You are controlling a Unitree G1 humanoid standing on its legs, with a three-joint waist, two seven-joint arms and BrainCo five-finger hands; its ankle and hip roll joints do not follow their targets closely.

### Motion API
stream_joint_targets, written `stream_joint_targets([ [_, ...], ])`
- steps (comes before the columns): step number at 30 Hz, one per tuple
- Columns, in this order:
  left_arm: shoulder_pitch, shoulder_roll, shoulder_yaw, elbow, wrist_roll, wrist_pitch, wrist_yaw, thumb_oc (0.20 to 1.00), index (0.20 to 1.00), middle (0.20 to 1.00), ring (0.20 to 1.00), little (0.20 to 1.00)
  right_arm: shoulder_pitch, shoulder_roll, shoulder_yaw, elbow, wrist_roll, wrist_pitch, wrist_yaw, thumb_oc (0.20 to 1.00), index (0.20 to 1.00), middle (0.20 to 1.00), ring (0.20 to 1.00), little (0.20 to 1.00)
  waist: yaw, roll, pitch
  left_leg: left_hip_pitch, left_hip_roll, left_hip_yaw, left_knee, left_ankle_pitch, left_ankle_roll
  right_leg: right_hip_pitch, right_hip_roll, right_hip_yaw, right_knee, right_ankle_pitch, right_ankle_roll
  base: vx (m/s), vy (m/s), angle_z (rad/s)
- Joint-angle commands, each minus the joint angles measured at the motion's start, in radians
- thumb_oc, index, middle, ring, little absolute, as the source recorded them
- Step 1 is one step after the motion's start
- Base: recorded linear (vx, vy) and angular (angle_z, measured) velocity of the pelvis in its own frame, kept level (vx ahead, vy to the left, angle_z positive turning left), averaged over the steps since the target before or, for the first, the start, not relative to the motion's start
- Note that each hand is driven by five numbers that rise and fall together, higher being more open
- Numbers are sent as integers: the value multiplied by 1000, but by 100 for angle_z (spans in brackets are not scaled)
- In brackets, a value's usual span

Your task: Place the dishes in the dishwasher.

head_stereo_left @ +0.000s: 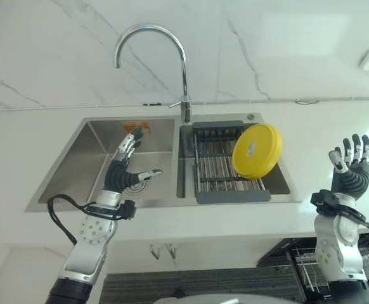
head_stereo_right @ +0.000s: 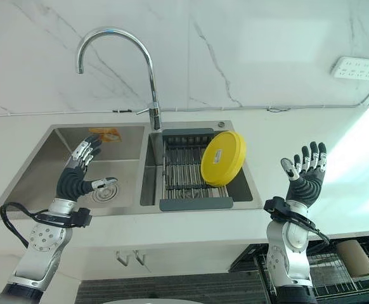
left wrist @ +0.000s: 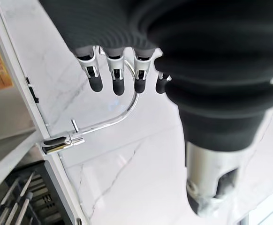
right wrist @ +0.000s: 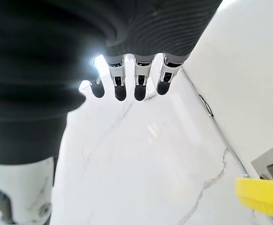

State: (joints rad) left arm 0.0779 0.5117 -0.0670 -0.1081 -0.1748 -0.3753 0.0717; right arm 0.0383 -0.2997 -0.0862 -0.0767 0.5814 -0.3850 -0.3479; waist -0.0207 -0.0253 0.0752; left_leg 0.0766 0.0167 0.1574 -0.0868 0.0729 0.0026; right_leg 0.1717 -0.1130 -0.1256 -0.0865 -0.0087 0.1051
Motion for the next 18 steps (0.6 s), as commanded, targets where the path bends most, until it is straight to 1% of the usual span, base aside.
stream_joint_targets([
  [1,-42,16,32,6,8,-57,-13,1000,1000,1000,1000,1000,-51,-1,3,26,137,3,63,1000,1000,1000,1000,1000,17,20,-26,57,61,-6,0,-129,-52,-53,-35,-68,10,25,48,-6,3,-5],
  [3,-58,14,17,12,11,-56,-9,1000,1000,1000,1000,1000,-62,24,7,66,159,-5,68,1000,1000,1000,1000,1000,19,19,-27,59,61,-8,0,-132,-52,-52,-36,-71,10,24,48,-1,2,-2],
  [7,-86,9,-13,12,14,-52,-7,1000,1000,1000,1000,1000,-89,40,29,114,189,9,70,1000,1000,1000,1000,1000,28,19,-31,63,59,-14,0,-134,-50,-46,-36,-79,8,26,47,0,-1,1],
  [8,-107,10,-32,16,14,-48,-11,1000,1000,1000,1000,1000,-119,32,34,158,217,18,81,1000,1000,1000,1000,1000,37,18,-34,63,60,-17,0,-135,-51,-44,-36,-86,7,26,47,-8,-5,7],
  [10,-125,13,-46,18,9,-37,-15,1000,1000,1000,1000,1000,-146,19,33,186,241,32,88,1000,1000,1000,1000,1000,44,17,-38,64,60,-19,0,-135,-51,-43,-37,-92,7,27,47,-10,-9,10],
  [13,-154,12,-76,28,9,-33,-25,1000,1000,1000,1000,1000,-198,0,38,251,254,45,99,1000,1000,1000,1000,1000,59,16,-43,65,60,-25,0,-138,-51,-39,-36,-100,6,27,45,-17,-9,7],
  [18,-173,19,-93,29,0,-24,-31,1000,1000,1000,1000,1000,-245,-27,50,312,255,62,114,1000,1000,1000,1000,1000,71,16,-49,66,59,-28,0,-138,-49,-37,-36,-105,6,28,44,-16,-8,6],
])
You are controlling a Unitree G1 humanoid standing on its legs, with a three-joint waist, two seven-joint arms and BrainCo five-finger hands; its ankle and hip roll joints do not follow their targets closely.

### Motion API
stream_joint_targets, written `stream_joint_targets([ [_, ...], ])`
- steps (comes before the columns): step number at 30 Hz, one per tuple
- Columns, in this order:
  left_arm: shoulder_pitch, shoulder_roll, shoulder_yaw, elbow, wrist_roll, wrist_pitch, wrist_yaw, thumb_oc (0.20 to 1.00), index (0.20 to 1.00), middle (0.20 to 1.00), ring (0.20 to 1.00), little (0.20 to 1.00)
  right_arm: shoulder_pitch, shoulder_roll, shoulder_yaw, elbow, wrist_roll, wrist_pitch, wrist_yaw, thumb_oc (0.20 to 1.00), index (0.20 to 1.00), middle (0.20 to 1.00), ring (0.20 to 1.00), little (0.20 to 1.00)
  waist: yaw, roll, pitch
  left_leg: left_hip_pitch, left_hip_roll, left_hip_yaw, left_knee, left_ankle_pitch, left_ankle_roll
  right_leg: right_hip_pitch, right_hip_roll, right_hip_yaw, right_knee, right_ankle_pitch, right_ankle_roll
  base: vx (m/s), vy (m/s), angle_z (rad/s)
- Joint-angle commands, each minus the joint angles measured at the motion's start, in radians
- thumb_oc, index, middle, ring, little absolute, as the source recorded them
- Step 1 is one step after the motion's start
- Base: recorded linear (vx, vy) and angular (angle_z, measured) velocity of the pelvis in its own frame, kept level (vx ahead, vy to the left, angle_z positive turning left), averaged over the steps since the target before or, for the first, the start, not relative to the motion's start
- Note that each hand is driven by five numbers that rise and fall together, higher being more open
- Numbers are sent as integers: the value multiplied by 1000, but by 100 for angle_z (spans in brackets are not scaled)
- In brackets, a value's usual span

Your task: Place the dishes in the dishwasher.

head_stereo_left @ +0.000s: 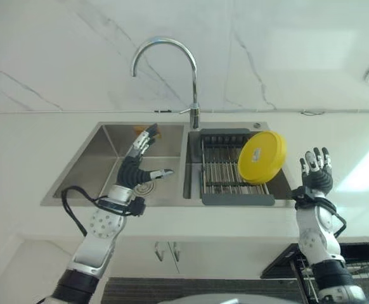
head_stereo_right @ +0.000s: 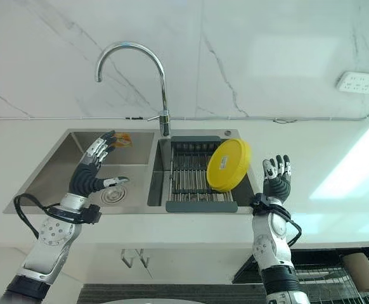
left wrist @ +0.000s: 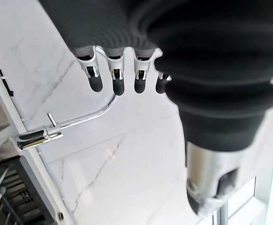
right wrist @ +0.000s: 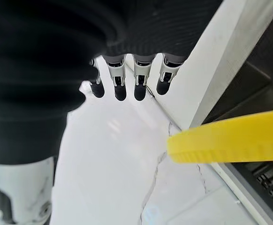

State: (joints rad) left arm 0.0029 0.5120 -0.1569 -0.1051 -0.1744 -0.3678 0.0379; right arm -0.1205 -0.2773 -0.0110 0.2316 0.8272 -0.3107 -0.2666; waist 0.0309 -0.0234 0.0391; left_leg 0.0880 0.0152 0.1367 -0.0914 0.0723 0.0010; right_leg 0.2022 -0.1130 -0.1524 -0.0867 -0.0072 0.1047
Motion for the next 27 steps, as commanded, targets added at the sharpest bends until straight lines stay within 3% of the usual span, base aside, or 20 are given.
stream_joint_targets([
  [1,-102,19,-5,26,-2,-30,1,1000,1000,1000,1000,1000,-98,-55,-21,12,1,0,32,1000,1000,1000,1000,1000,22,15,-12,55,60,-7,4,-138,-47,-68,-36,-80,6,26,43,-32,1,2],
  [14,-121,28,-23,35,-19,-33,-11,1000,1000,1000,1000,1000,-170,-66,-11,126,26,10,38,1000,1000,1000,1000,1000,39,17,-17,56,57,-18,4,-140,-44,-61,-30,-80,6,23,38,-14,3,3],
  [20,-129,27,-31,40,-34,-36,-26,1000,1000,1000,1000,1000,-204,-90,25,199,12,70,123,1000,1000,1000,1000,1000,49,11,-19,53,50,-39,4,-138,-43,-58,-21,-70,7,19,33,-17,-1,5],
  [27,-115,28,-26,40,-41,-51,-34,1000,1000,1000,1000,1000,-215,-82,47,217,12,74,148,1000,1000,1000,1000,1000,62,10,-16,54,41,-62,4,-138,-39,-57,-16,-66,6,19,31,-2,-3,3],
])
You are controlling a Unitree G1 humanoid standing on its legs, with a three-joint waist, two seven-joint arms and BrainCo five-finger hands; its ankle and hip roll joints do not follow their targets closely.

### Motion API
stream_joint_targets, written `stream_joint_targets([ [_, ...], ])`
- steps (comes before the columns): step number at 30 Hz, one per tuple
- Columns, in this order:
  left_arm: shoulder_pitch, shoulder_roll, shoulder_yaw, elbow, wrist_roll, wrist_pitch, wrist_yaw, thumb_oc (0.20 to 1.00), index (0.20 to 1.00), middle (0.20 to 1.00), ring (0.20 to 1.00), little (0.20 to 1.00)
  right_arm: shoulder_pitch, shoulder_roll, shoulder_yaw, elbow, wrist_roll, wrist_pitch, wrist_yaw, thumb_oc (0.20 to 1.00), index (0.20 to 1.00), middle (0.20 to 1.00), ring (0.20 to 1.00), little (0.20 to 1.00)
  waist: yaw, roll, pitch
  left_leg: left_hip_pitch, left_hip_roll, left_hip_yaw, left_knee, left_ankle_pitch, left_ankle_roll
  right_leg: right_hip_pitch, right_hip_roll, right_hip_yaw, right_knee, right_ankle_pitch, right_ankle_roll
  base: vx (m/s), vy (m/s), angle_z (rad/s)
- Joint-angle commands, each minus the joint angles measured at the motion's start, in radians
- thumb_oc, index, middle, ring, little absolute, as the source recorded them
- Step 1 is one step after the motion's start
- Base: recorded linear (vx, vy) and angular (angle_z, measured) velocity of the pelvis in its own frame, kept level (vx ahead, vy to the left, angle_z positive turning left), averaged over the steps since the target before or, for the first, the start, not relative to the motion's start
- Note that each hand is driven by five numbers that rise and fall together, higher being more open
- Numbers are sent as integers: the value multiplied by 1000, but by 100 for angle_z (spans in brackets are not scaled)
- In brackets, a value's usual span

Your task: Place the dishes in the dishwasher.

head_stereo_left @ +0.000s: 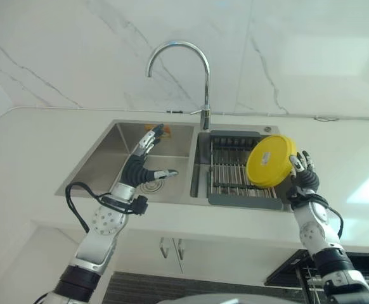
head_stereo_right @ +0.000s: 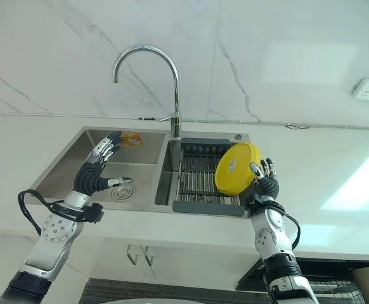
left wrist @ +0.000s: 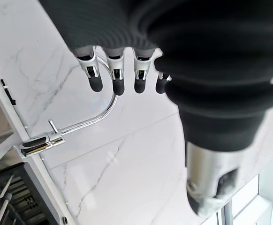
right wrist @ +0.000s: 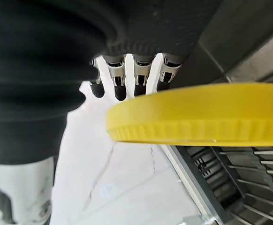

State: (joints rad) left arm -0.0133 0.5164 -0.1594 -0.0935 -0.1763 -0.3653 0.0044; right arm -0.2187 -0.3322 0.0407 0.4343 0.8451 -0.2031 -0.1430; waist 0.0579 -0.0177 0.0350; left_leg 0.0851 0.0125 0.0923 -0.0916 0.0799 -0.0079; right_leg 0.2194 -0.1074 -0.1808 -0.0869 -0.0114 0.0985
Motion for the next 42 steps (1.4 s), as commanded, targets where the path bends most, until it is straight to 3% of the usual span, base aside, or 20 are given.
stream_joint_targets([
  [1,-98,22,-22,22,-37,-51,-3,1000,1000,1000,1000,1000,-118,-20,0,13,-13,-31,22,1000,1000,1000,1000,1000,37,5,-10,56,43,-19,4,-145,-30,-75,-21,-36,7,23,37,0,0,0],
  [17,-87,28,-24,14,-38,-51,3,1000,1000,1000,1000,1000,-118,2,31,59,-10,-37,12,1000,1000,1000,1000,1000,43,11,-8,61,53,7,4,-144,-35,-71,-30,-60,5,23,36,6,0,0],
  [20,-85,30,-22,15,-41,-54,-2,1000,1000,1000,1000,1000,-116,0,34,65,-21,-22,1,1000,1000,1000,1000,1000,43,12,-5,62,55,13,4,-144,-37,-69,-33,-66,5,22,37,11,1,1],
  [25,-108,45,-39,7,-56,-28,-2,1000,1000,1000,1000,1000,-168,-44,40,132,-56,57,-87,1000,1000,1000,1000,1000,48,8,0,67,59,24,4,-144,-41,-64,-36,-79,5,24,38,48,-11,4],
  [39,-136,72,-63,15,-78,-6,3,1000,1000,1000,1000,1000,-264,-95,30,234,-33,59,-161,1000,1000,1000,1000,1000,64,6,5,75,59,9,4,-152,-41,-51,-35,-88,8,17,37,46,-12,1],
  [42,-138,74,-69,16,-81,-5,-4,1000,1000,1000,1000,1000,-279,-105,44,247,-49,85,-171,1000,1000,1000,1000,1000,69,3,9,76,62,10,4,-151,-43,-48,-32,-90,8,14,34,38,-23,1],
])
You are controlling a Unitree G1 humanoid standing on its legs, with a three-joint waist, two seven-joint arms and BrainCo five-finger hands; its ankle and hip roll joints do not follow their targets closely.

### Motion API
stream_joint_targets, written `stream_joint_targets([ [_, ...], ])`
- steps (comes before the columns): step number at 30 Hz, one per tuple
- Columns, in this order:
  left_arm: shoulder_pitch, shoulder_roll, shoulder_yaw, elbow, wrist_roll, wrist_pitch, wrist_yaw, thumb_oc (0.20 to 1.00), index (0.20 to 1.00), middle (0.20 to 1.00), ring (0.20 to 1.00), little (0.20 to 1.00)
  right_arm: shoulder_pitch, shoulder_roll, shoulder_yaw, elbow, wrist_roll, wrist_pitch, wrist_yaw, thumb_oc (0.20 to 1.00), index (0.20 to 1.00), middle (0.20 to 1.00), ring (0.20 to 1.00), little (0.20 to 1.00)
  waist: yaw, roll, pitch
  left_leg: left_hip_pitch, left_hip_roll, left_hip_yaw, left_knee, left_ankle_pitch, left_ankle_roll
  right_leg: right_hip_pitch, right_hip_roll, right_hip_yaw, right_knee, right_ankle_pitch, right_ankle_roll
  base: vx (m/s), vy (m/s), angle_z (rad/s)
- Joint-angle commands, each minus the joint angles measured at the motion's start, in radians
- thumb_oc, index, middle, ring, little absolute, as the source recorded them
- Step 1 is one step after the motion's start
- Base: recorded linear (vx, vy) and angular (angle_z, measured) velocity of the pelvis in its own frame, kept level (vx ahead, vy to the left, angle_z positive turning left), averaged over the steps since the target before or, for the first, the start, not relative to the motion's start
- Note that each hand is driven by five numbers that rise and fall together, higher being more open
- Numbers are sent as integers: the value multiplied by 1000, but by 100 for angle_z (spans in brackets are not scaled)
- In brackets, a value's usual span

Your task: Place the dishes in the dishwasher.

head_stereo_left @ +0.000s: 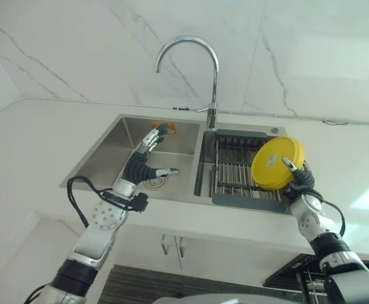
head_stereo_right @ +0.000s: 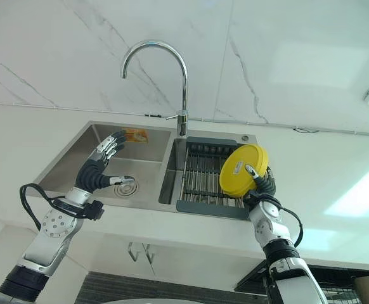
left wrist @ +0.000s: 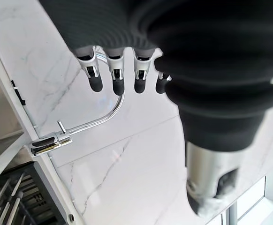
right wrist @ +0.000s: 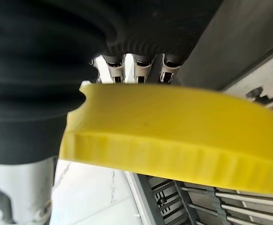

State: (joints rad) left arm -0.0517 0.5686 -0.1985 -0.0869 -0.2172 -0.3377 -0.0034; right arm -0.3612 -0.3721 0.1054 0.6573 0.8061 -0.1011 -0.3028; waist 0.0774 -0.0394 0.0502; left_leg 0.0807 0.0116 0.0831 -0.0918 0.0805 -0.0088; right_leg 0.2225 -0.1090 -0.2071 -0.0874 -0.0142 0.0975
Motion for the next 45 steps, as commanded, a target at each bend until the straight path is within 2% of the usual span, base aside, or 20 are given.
stream_joint_targets([
  [1,-102,23,-31,12,-41,-33,3,1000,1000,1000,1000,1000,-142,-67,-19,30,-9,-14,-13,1000,1000,1000,1000,1000,50,25,-5,81,63,20,5,-151,-42,-50,-30,-64,8,17,35,0,0,0],
  [7,-114,35,-41,15,-54,-26,8,1000,1000,1000,1000,1000,-182,-88,4,77,-35,25,-11,1000,1000,1000,1000,1000,57,24,-3,82,64,15,5,-151,-44,-46,-28,-69,10,13,34,14,0,3],
  [8,-112,32,-40,11,-52,-24,7,1000,1000,1000,1000,1000,-183,-90,10,81,-58,36,-6,460,460,460,460,460,58,24,-3,83,64,14,5,-151,-44,-45,-28,-68,11,11,33,28,3,10],
  [9,-110,30,-39,8,-51,-24,6,1000,1000,1000,1000,1000,-181,-91,15,83,-76,43,-2,395,395,395,395,395,59,23,-2,82,64,14,5,-150,-44,-45,-28,-68,11,11,33,26,1,8],
  [10,-108,31,-39,4,-51,-22,6,1000,1000,1000,1000,1000,-179,-94,22,82,-94,53,-3,200,200,200,200,200,59,22,-2,83,63,13,5,-150,-43,-45,-28,-68,11,11,33,21,-5,6],
  [13,-105,32,-39,1,-50,-22,5,1000,1000,1000,1000,1000,-177,-103,49,87,-150,84,16,200,200,200,200,200,61,20,0,82,62,10,5,-149,-43,-44,-27,-67,11,11,33,13,-6,2],
  [18,-105,33,-33,4,-54,-20,-2,1000,1000,1000,1000,1000,-183,-117,71,89,-164,111,27,200,200,200,200,200,63,18,4,81,63,10,5,-146,-45,-44,-27,-67,12,11,32,0,0,0],
  [26,-101,32,-26,0,-57,-17,-7,1000,1000,1000,1000,1000,-173,-116,64,87,-168,97,16,200,200,200,200,200,63,18,8,85,63,8,5,-147,-45,-40,-27,-68,14,8,31,0,0,0],
  [32,-93,25,-26,2,-55,-24,-4,1000,1000,1000,1000,1000,-153,-98,53,40,-141,53,-10,200,200,200,200,200,56,22,9,87,63,11,5,-147,-45,-41,-26,-63,14,8,31,0,0,0],
  [39,-73,14,-17,12,-53,-41,-14,1000,1000,1000,1000,1000,-107,-45,-5,-81,5,-51,75,200,200,200,200,200,46,28,10,92,62,16,5,-151,-42,-38,-28,-61,14,7,32,-8,24,0],
  [42,-59,4,-3,3,-54,-41,-29,1000,1000,1000,1000,1000,-82,-34,-49,-197,69,-95,130,200,200,200,200,200,35,28,10,94,58,19,5,-153,-40,-40,-33,-58,17,9,36,-28,90,-1],
  [45,-56,-5,4,4,-53,-41,-32,1000,1000,1000,1000,1000,-67,-30,-84,-271,88,-126,143,200,200,200,200,200,27,25,8,94,52,18,5,-154,-35,-44,-39,-55,21,12,42,-37,110,-1],
])
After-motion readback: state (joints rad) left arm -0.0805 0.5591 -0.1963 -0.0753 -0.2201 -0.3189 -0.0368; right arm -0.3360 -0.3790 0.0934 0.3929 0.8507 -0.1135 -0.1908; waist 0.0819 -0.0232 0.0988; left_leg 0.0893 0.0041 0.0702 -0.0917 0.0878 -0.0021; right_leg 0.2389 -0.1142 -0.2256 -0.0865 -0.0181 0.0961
